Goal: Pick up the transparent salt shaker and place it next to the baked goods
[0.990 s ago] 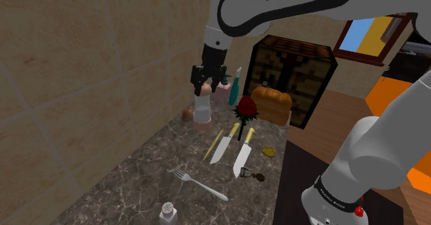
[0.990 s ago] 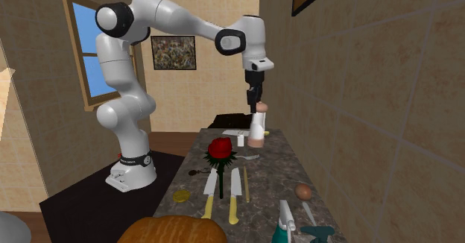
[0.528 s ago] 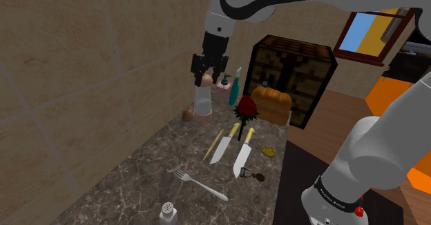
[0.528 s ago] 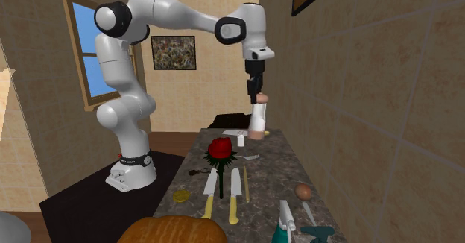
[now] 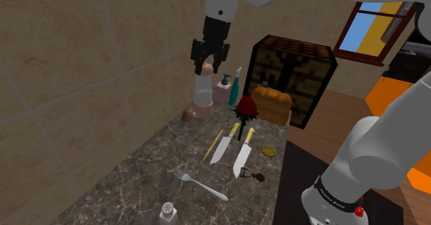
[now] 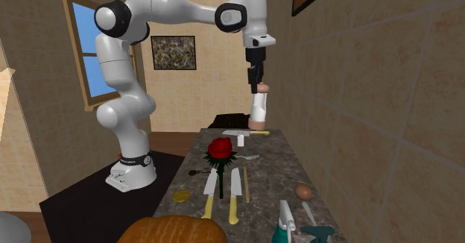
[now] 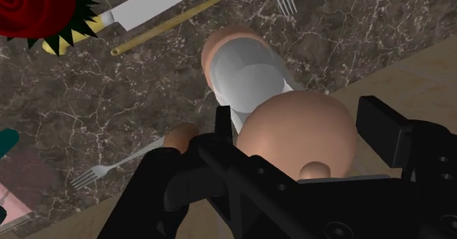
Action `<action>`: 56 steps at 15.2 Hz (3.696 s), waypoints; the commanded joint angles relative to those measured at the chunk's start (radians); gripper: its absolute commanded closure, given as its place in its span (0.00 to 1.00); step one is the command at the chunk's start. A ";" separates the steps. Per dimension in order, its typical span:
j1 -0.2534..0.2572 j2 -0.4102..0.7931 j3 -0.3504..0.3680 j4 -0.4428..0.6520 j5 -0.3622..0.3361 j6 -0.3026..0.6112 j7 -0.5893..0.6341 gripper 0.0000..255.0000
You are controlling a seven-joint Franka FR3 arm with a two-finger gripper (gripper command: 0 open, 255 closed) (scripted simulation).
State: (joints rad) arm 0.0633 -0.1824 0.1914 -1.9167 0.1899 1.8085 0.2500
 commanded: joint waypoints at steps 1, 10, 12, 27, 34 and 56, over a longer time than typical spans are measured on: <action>-0.001 -0.001 -0.002 0.028 -0.001 -0.029 0.002 1.00; -0.037 -0.133 -0.071 -0.054 0.006 -0.096 -0.095 1.00; -0.050 -0.182 -0.101 -0.099 0.004 -0.108 -0.137 1.00; -0.167 -0.447 -0.351 -0.289 -0.116 -0.231 -0.448 1.00; -0.206 -0.490 -0.437 -0.328 -0.176 -0.243 -0.550 1.00; -0.223 -0.506 -0.465 -0.633 -0.197 0.044 -0.583 1.00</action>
State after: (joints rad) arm -0.1601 -0.6921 -0.2719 -2.5376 -0.0073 1.8358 -0.3319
